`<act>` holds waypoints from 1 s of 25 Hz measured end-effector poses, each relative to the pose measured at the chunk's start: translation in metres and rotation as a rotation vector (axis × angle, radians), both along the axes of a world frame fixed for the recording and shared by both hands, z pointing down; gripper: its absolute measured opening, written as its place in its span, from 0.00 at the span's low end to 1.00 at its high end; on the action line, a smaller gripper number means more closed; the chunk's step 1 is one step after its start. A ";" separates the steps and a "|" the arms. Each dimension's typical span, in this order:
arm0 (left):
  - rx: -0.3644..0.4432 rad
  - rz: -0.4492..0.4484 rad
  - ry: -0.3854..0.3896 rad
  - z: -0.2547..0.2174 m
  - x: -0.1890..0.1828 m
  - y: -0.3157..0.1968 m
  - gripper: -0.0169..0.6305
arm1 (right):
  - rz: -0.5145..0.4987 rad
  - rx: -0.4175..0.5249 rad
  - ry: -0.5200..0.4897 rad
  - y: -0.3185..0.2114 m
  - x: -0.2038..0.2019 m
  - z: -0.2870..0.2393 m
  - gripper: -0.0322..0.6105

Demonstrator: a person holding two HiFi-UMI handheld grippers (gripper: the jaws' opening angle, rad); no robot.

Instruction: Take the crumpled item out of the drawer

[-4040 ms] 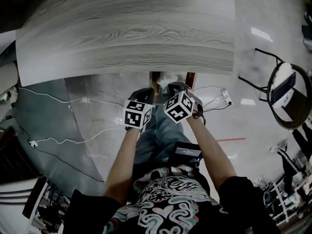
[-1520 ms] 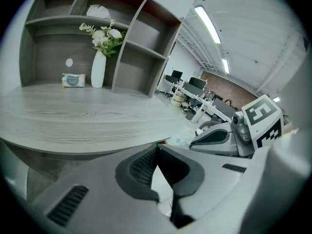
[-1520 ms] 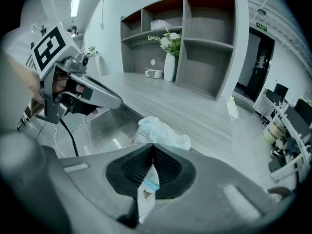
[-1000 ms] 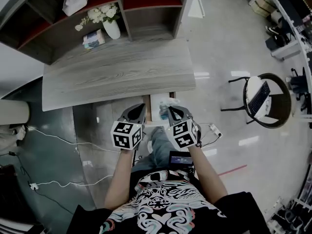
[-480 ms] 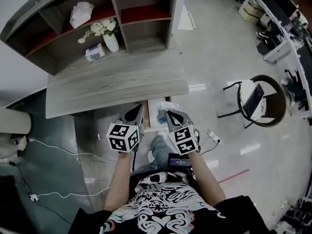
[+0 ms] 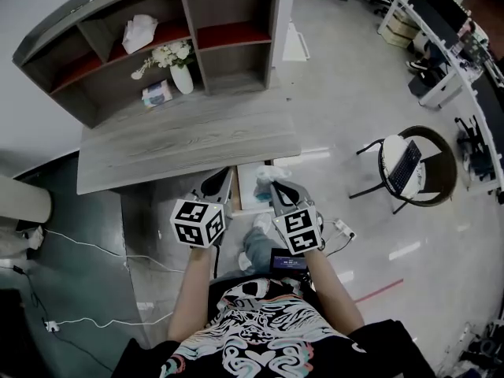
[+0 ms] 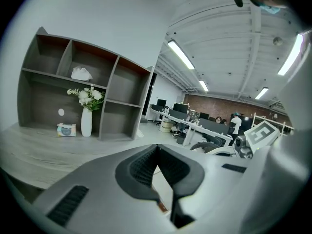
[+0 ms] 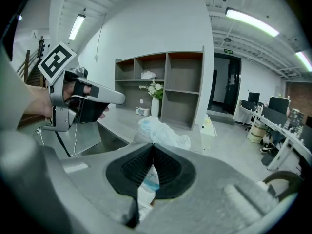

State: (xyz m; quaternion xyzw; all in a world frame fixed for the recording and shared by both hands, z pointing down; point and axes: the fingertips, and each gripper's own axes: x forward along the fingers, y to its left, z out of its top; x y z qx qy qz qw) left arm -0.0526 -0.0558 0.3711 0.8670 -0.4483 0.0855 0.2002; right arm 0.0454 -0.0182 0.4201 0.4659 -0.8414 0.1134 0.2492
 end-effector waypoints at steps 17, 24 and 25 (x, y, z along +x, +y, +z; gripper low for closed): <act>-0.003 0.004 0.002 -0.001 -0.005 0.001 0.03 | 0.014 0.006 0.004 -0.001 0.000 -0.005 0.06; -0.006 0.000 0.006 0.000 -0.007 -0.001 0.03 | 0.010 -0.001 0.009 -0.002 0.000 -0.004 0.06; -0.005 0.000 0.007 0.000 -0.008 -0.002 0.03 | 0.009 -0.002 0.011 -0.002 -0.001 -0.003 0.06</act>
